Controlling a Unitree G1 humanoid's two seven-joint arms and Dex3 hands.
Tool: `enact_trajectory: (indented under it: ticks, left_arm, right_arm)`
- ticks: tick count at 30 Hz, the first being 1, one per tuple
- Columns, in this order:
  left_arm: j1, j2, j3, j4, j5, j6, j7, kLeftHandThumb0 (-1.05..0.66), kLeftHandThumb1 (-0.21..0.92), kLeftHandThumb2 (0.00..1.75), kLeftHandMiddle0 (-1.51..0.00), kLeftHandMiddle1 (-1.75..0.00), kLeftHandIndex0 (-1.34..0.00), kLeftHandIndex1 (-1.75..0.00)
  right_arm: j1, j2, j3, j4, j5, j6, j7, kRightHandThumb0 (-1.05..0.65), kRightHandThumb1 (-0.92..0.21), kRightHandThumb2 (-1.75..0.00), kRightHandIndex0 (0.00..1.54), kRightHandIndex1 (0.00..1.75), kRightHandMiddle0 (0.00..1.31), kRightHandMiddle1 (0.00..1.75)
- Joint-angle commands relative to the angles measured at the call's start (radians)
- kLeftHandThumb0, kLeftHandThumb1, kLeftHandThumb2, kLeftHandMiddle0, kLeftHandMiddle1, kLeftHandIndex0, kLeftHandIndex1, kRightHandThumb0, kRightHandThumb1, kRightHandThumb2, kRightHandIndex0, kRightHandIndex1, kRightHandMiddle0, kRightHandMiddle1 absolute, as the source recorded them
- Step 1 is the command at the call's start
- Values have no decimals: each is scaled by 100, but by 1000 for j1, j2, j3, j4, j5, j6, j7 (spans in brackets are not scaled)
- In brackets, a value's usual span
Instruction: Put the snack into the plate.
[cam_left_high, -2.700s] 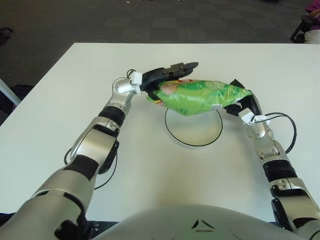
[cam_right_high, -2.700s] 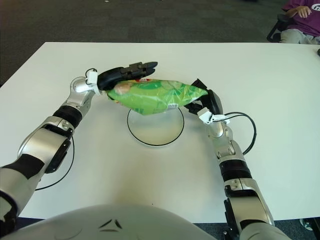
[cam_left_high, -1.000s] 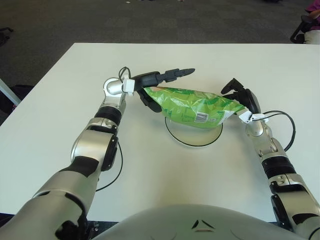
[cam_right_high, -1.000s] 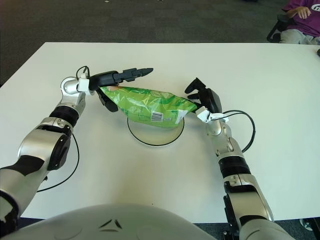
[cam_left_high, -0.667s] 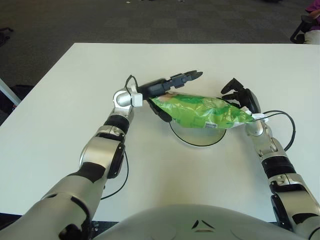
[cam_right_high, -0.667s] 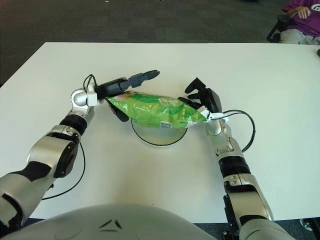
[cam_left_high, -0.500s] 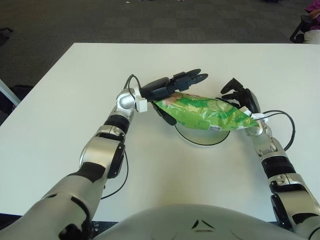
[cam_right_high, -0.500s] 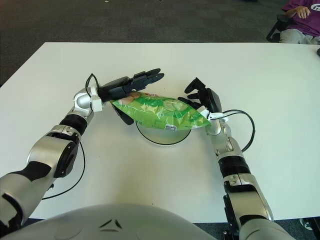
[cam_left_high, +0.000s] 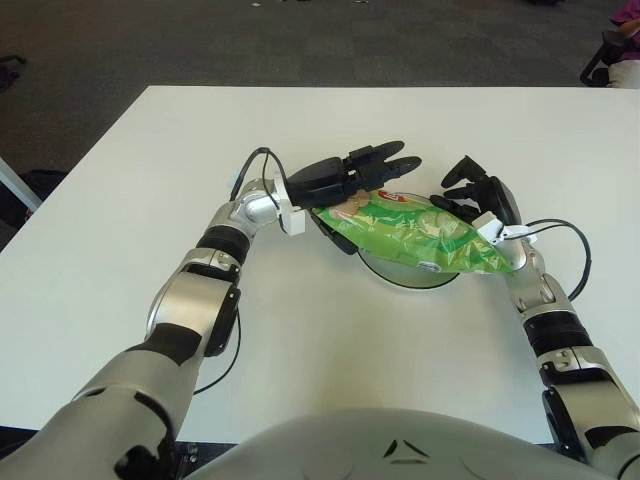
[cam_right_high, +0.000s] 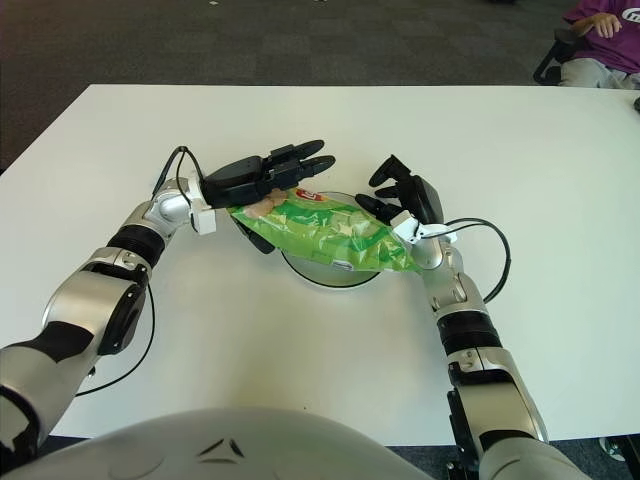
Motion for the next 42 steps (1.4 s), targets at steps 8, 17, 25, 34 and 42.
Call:
enact_trajectory:
  ticks: [8, 17, 25, 34, 42]
  left_arm:
    - [36, 150, -263, -317, 616, 332, 796, -42, 89, 3, 0, 0, -8, -3]
    - [81, 259, -300, -499, 654, 382, 764, -3, 92, 12, 0, 0, -8, -2]
    - [138, 366, -385, -665, 733, 570, 734, -3, 92, 16, 0, 0, -8, -2]
    - [254, 454, -424, -845, 796, 792, 730, -6, 92, 18, 0, 0, -10, -2]
    - [370, 550, -318, -1163, 670, 881, 370, -12, 92, 20, 0, 0, -10, -2]
  right_arm:
    - [20, -15, 16, 1, -13, 59, 50, -35, -92, -43, 100, 17, 28, 164]
    - [19, -17, 17, -5, -14, 72, 61, -35, -92, -43, 100, 16, 29, 164]
    - [20, -21, 17, -11, -15, 81, 69, -35, -92, -42, 101, 15, 29, 163]
    - [20, -24, 13, -13, -12, 89, 65, -35, -92, -42, 100, 15, 29, 164]
    - [22, 4, -14, 0, 19, 67, 17, -35, -92, -43, 100, 14, 29, 164]
